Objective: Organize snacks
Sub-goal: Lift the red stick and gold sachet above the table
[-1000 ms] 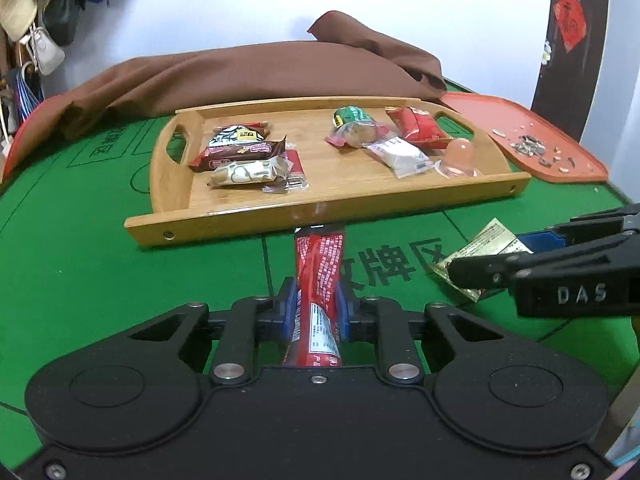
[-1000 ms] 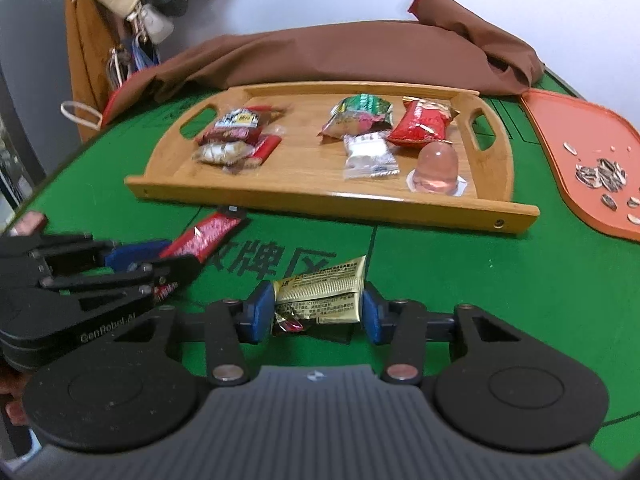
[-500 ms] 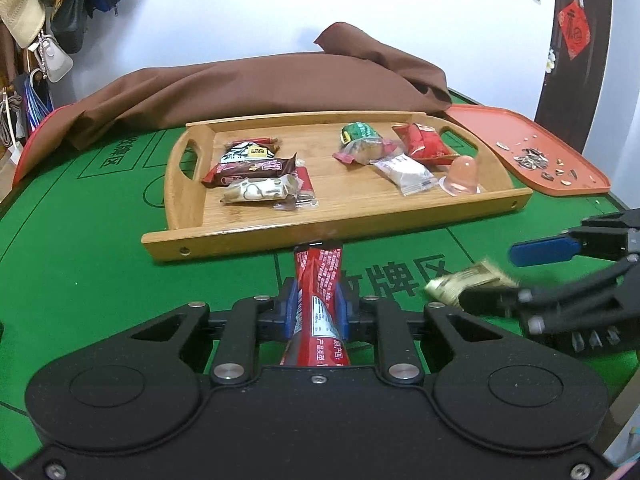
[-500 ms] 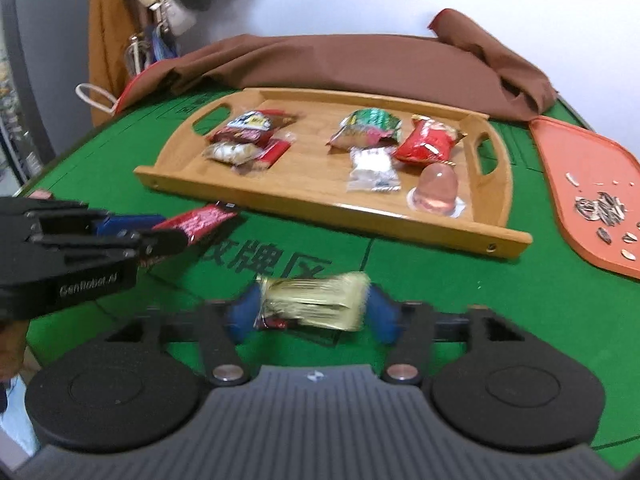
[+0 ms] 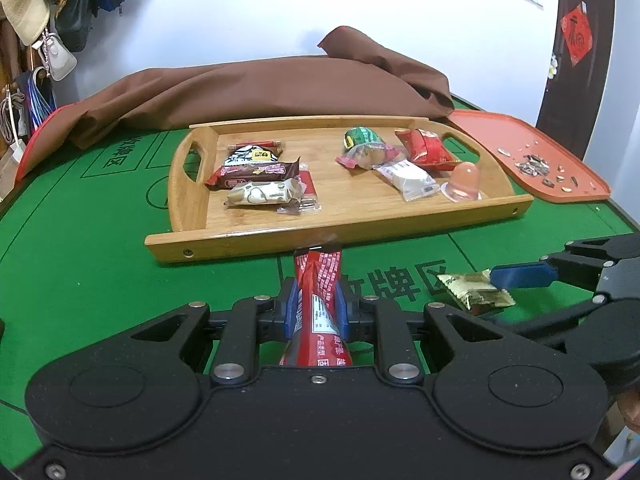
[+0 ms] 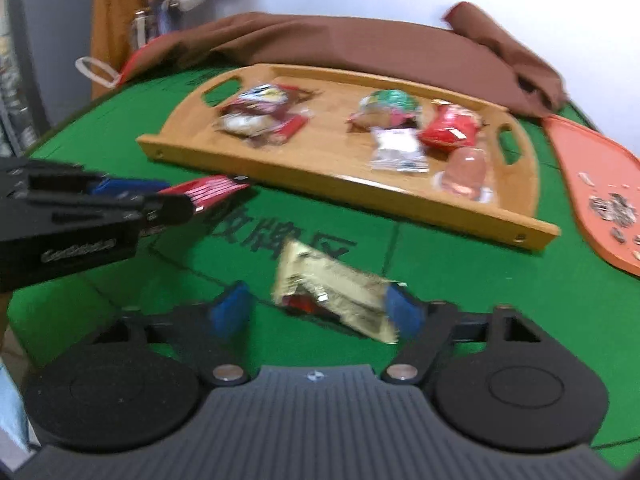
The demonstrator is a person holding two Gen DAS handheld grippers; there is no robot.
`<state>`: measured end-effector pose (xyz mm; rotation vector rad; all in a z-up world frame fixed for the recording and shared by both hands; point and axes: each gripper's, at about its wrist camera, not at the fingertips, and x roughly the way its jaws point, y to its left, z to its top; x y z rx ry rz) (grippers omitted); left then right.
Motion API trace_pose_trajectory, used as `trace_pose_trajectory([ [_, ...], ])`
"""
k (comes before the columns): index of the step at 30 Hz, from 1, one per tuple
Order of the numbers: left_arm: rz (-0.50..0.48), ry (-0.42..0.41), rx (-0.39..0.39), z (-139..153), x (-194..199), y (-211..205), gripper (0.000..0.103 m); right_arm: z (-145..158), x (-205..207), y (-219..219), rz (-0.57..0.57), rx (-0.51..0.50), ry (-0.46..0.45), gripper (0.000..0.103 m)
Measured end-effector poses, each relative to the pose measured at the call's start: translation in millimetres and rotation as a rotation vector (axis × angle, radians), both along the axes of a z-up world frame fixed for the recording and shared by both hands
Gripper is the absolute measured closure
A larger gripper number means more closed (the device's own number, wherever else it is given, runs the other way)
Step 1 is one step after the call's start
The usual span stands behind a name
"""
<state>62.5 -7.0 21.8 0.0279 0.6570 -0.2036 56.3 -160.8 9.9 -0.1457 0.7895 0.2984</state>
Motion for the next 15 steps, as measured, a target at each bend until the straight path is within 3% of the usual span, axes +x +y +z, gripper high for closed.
trace_pose_trajectory([
  [3,0.002,-0.003,-0.005,0.6,0.4,1.0,0.086,1.7,0.8,-4.5,-0.015,0.004,0.000,0.047],
  [5,0.001,-0.013,-0.002,2.1,-0.3,1.3,0.093,2.4,-0.4,-5.4,-0.015,0.001,-0.002,0.049],
  [8,-0.001,-0.027,-0.005,6.6,-0.5,1.7,0.093,5.4,-2.9,-5.8,-0.014,0.012,-0.005,0.060],
  [10,-0.001,-0.030,-0.004,7.6,-0.3,1.6,0.093,8.7,-3.8,-5.1,-0.009,0.017,-0.008,0.061],
  [12,0.000,-0.033,-0.002,6.2,-1.6,1.5,0.090,9.5,-3.3,-6.1,-0.013,0.025,-0.016,0.043],
  [13,-0.002,-0.032,0.001,4.3,-2.9,1.2,0.089,8.9,-2.2,-7.0,-0.021,0.032,-0.016,0.040],
  [15,-0.017,-0.023,0.012,-0.2,-4.5,-0.8,0.075,5.5,0.5,-9.9,-0.037,0.044,-0.006,0.027],
])
